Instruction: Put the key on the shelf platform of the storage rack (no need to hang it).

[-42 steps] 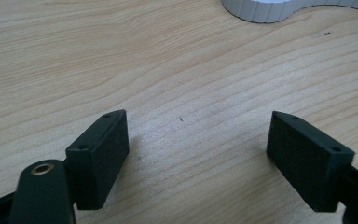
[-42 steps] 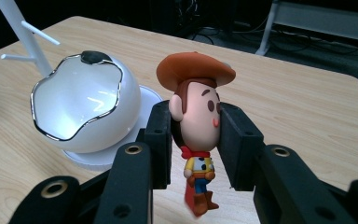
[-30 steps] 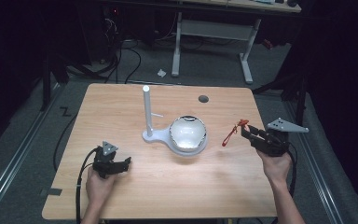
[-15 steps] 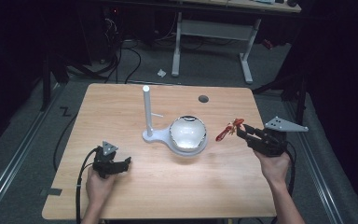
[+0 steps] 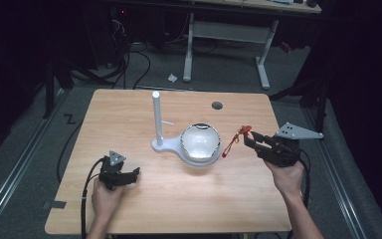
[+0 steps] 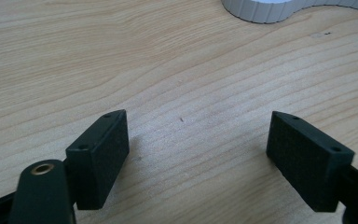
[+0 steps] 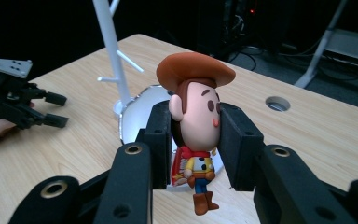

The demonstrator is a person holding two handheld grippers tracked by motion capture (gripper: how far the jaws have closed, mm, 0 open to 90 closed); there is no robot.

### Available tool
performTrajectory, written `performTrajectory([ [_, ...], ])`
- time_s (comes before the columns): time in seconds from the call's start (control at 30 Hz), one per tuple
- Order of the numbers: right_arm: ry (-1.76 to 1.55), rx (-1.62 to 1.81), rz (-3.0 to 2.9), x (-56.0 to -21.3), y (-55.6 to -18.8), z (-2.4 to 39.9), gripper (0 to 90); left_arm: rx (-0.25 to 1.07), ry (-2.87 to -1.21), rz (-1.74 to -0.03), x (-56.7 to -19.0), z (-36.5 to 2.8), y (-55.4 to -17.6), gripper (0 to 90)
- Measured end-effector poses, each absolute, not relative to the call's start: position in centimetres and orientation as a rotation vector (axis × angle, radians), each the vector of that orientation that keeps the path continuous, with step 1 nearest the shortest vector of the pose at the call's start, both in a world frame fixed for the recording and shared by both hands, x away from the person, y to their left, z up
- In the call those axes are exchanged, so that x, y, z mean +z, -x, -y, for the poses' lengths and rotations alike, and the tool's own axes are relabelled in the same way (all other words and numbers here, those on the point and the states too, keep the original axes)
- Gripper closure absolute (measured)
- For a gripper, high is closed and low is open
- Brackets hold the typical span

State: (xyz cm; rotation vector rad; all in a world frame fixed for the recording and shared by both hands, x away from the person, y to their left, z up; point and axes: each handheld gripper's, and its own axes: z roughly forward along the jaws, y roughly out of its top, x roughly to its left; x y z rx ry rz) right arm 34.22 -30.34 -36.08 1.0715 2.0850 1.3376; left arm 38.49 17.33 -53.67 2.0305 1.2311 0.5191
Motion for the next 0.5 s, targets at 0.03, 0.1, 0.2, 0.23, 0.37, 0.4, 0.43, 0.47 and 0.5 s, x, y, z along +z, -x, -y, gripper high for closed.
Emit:
performTrajectory([
  [0.03,-1.067,1.34,-2.09,-36.0,-34.2,30.2,66.9,0.519,-2.03,-1.231,-53.7,-17.3,-38.5,21.5],
  [0.1,-1.048,1.349,-2.096,-35.7,-34.1,29.8,67.0,0.519,-2.031,-1.231,-53.7,-17.3,-38.5,21.5],
  [0.2,-1.036,1.363,-2.106,-35.4,-34.0,29.3,66.9,0.519,-2.03,-1.231,-53.7,-17.3,-38.5,21.5],
  [0.23,-1.023,1.376,-2.111,-35.1,-34.0,29.1,66.9,0.521,-2.028,-1.233,-53.7,-17.3,-38.5,21.5],
  [0.37,-1.013,1.391,-2.121,-34.9,-34.1,28.7,66.9,0.522,-2.029,-1.232,-53.7,-17.3,-38.5,21.5],
  [0.4,-1.011,1.394,-2.133,-34.9,-34.3,28.3,66.9,0.521,-2.029,-1.232,-53.7,-17.3,-38.5,21.5],
  [0.43,-1.011,1.394,-2.133,-34.9,-34.3,28.3,66.9,0.521,-2.029,-1.232,-53.7,-17.3,-38.5,21.5],
  [0.47,-1.004,1.385,-2.15,-34.8,-34.7,27.8,67.0,0.522,-2.028,-1.233,-53.7,-17.3,-38.5,21.5],
  [0.5,-1.001,1.385,-2.156,-34.7,-34.9,27.5,67.0,0.521,-2.029,-1.232,-53.7,-17.3,-38.5,21.5],
])
